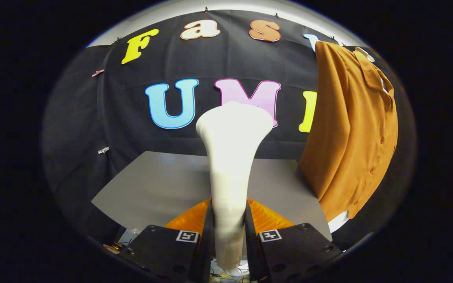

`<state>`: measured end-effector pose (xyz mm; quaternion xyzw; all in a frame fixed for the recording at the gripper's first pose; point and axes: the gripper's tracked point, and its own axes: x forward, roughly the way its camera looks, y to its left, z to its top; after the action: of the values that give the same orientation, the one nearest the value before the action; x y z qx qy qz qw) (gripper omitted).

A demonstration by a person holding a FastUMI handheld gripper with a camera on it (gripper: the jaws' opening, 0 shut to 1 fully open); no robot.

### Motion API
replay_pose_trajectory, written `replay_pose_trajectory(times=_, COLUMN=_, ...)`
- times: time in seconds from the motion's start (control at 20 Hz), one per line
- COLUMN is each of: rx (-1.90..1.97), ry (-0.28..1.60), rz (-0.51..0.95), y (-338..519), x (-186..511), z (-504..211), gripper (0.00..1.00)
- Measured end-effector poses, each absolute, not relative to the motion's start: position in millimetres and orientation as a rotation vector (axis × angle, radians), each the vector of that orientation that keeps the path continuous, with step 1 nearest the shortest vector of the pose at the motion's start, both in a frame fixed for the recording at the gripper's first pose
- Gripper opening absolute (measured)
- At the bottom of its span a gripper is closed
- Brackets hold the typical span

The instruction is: Iron the clothes twice with a garment steamer, once on the left side and once on the right side.

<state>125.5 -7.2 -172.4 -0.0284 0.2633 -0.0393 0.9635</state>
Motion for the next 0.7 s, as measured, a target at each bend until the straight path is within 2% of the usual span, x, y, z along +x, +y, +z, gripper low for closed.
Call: replay_pose_trajectory(times=0.7, rx=0.024, ry=0.395, rz=-0.114, y=-6, x=67, z=-119, gripper=0.41)
